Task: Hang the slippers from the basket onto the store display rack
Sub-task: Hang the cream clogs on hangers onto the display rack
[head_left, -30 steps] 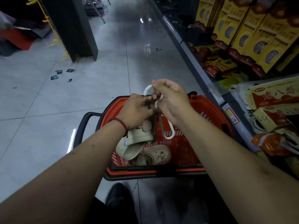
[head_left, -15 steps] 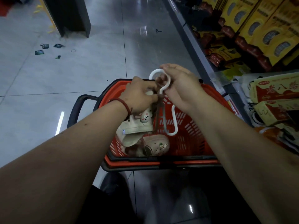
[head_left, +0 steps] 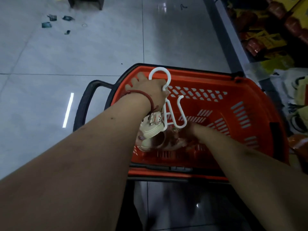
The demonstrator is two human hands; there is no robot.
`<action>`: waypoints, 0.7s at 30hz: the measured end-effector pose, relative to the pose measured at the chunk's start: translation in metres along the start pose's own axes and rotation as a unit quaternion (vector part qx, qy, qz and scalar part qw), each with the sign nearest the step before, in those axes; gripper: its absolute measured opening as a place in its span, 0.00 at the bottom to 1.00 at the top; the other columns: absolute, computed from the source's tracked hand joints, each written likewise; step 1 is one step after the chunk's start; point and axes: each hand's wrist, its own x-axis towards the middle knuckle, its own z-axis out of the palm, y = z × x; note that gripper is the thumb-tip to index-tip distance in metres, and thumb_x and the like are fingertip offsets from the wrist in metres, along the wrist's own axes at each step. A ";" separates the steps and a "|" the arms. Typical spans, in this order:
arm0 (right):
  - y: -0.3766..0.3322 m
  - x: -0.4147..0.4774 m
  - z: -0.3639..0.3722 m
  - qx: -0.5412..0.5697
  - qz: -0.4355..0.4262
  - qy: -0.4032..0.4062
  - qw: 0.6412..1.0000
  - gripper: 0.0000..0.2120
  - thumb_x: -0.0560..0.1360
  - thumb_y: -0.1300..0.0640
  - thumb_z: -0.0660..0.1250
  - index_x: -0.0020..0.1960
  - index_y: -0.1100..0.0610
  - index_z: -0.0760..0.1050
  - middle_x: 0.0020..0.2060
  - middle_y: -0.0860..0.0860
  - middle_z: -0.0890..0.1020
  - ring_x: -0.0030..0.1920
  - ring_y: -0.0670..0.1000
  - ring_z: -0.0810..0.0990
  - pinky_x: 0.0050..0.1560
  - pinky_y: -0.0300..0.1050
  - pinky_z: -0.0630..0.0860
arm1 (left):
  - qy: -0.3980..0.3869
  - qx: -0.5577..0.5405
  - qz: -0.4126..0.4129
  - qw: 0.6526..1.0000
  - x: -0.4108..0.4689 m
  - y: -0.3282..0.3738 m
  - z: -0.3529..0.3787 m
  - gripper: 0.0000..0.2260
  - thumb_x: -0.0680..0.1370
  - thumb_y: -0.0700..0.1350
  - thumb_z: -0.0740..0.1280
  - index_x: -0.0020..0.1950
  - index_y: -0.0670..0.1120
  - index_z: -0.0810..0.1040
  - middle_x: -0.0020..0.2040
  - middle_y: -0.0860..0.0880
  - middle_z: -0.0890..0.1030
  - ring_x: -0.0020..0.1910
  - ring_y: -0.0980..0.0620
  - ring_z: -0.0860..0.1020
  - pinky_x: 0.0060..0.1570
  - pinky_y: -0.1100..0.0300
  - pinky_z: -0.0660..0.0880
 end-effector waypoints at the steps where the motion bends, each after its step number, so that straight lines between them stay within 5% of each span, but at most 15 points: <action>1: 0.000 0.006 0.004 -0.011 0.016 -0.015 1.000 0.11 0.78 0.56 0.70 0.58 0.59 0.78 0.50 0.60 0.83 0.37 0.58 0.81 0.48 0.61 0.81 | 0.002 -0.004 -0.009 1.000 0.004 0.001 0.000 0.15 0.83 0.58 0.57 0.69 0.59 0.71 0.71 0.39 0.62 0.69 0.35 0.63 0.70 0.41 0.59; 7: -0.018 0.039 0.039 -0.090 0.076 -0.067 0.991 0.15 0.79 0.44 0.65 0.43 0.56 0.74 0.38 0.54 0.81 0.39 0.52 0.80 0.55 0.56 0.82 | -0.022 -0.005 -0.041 0.999 0.028 0.006 0.012 0.16 0.82 0.58 0.59 0.69 0.59 0.71 0.72 0.39 0.61 0.71 0.36 0.61 0.70 0.40 0.59; 11: -0.025 0.055 0.053 -0.111 0.013 -0.055 0.992 0.18 0.84 0.47 0.56 0.40 0.54 0.74 0.35 0.52 0.80 0.32 0.49 0.78 0.25 0.38 0.78 | -0.026 0.019 -0.057 0.998 0.035 0.009 0.019 0.17 0.82 0.58 0.59 0.71 0.59 0.71 0.73 0.40 0.60 0.71 0.36 0.61 0.71 0.42 0.58; 14: -0.018 0.075 0.052 -0.088 -0.030 -0.040 0.995 0.08 0.82 0.51 0.63 0.52 0.54 0.77 0.47 0.52 0.82 0.45 0.53 0.83 0.32 0.42 0.78 | -0.014 0.024 -0.058 0.998 0.039 0.002 0.022 0.16 0.83 0.58 0.58 0.70 0.59 0.71 0.71 0.40 0.62 0.69 0.37 0.63 0.70 0.42 0.60; 16: -0.008 0.085 0.047 -0.054 -0.027 0.010 0.998 0.17 0.76 0.50 0.70 0.62 0.56 0.76 0.52 0.52 0.81 0.45 0.53 0.82 0.25 0.38 0.76 | -0.009 0.017 -0.062 0.998 0.039 -0.003 0.019 0.15 0.83 0.59 0.58 0.68 0.58 0.72 0.69 0.39 0.63 0.68 0.37 0.64 0.69 0.42 0.61; 17: -0.003 0.084 0.040 -0.060 -0.028 0.029 0.997 0.21 0.75 0.50 0.71 0.65 0.56 0.75 0.55 0.53 0.82 0.46 0.53 0.83 0.28 0.37 0.78 | -0.011 0.013 -0.063 0.998 0.039 -0.005 0.017 0.15 0.83 0.59 0.57 0.67 0.58 0.73 0.69 0.39 0.63 0.68 0.36 0.64 0.69 0.42 0.61; 20: -0.002 0.059 0.013 -0.164 -0.068 0.082 0.981 0.21 0.77 0.52 0.68 0.68 0.57 0.75 0.65 0.56 0.79 0.63 0.57 0.79 0.56 0.44 0.77 | -0.013 0.003 -0.041 0.999 0.031 -0.008 0.009 0.14 0.83 0.59 0.57 0.63 0.57 0.74 0.68 0.38 0.64 0.66 0.35 0.65 0.69 0.40 0.63; 21: -0.002 0.050 0.002 -0.181 -0.080 0.100 0.975 0.21 0.78 0.53 0.68 0.69 0.58 0.74 0.66 0.56 0.78 0.65 0.58 0.78 0.57 0.43 0.75 | -0.013 0.003 -0.027 1.000 0.027 -0.008 0.007 0.12 0.83 0.60 0.56 0.59 0.58 0.74 0.67 0.39 0.65 0.65 0.35 0.66 0.69 0.40 0.64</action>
